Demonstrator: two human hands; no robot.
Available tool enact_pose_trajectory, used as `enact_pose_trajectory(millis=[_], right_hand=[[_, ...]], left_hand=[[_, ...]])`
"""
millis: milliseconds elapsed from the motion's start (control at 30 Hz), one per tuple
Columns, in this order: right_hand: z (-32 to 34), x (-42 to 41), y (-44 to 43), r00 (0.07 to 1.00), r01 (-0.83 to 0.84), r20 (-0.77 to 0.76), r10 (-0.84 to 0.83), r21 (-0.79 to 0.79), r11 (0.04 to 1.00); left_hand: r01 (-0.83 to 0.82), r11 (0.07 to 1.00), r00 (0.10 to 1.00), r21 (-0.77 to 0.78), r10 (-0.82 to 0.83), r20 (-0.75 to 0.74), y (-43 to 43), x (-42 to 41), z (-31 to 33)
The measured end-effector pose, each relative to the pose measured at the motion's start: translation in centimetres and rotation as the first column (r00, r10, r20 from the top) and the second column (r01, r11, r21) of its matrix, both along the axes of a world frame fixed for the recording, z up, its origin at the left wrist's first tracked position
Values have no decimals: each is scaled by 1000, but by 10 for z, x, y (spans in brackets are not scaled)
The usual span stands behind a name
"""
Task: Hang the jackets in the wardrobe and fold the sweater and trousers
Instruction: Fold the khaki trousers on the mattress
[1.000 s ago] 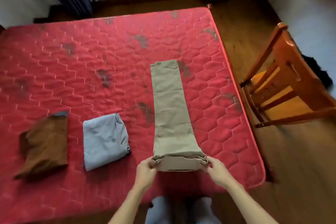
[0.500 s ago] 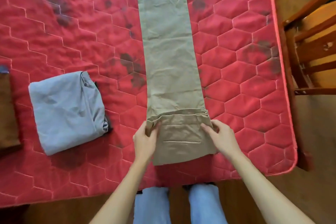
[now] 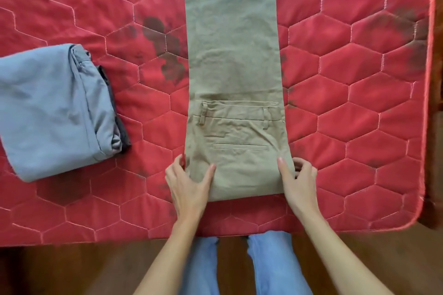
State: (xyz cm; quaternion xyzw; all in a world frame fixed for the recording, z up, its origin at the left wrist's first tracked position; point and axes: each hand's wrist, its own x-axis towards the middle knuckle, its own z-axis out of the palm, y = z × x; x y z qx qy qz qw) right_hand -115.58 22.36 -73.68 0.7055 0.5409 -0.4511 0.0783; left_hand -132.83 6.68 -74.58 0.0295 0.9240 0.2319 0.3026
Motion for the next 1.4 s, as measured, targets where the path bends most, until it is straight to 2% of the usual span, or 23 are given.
enact_pose_trajectory(millis=[133,300,400,500,667,733,767,833,933,1000,1067,1100,1200,1300,1400], right_hand=[[10,8,-4,1000,-9,-14,7,-131,991],[22,23,-14,998,-53,-43,47,-137,989],[46,32,-21,992,-88,-106,73,-151,985],[82,42,-21,946,-163,-303,116,-137,977],[141,36,6,846,-156,-529,68,-124,980],[153,23,28,805,-173,-591,61,-135,976],[152,17,40,793,-181,-605,68,-129,975],[138,1,66,792,-212,-600,109,-102,972],[106,-35,101,835,-217,-513,199,25,976],[80,-63,121,875,-204,-425,230,108,973],[51,-87,136,908,-227,-327,262,143,963],[36,-96,140,917,-268,-265,298,143,953],[3,-109,138,913,-395,-65,402,102,913],[-9,-101,120,961,-261,-87,262,28,965],[-9,-77,99,982,-152,-125,145,-52,987]], left_hand=[[11,1000,993,-20,-8,115,-28,17,5],[48,999,966,-14,-42,253,-48,13,18],[56,994,944,92,-82,319,-62,16,45],[82,958,942,275,-165,291,-71,11,75],[-52,893,928,447,-122,352,-41,-26,123],[-172,831,889,529,-101,447,-22,-47,132],[-246,799,861,549,-80,502,-10,-58,134],[-292,777,860,558,-42,509,17,-79,128],[-150,853,946,499,-21,322,59,-104,104],[29,918,989,396,-83,120,85,-113,83],[185,943,982,276,-186,-20,104,-119,59],[216,953,976,213,-216,-24,111,-122,44],[285,958,954,11,-285,95,120,-120,8],[224,974,962,46,-228,148,113,-103,-3],[239,970,959,-50,-227,170,90,-88,-4]])
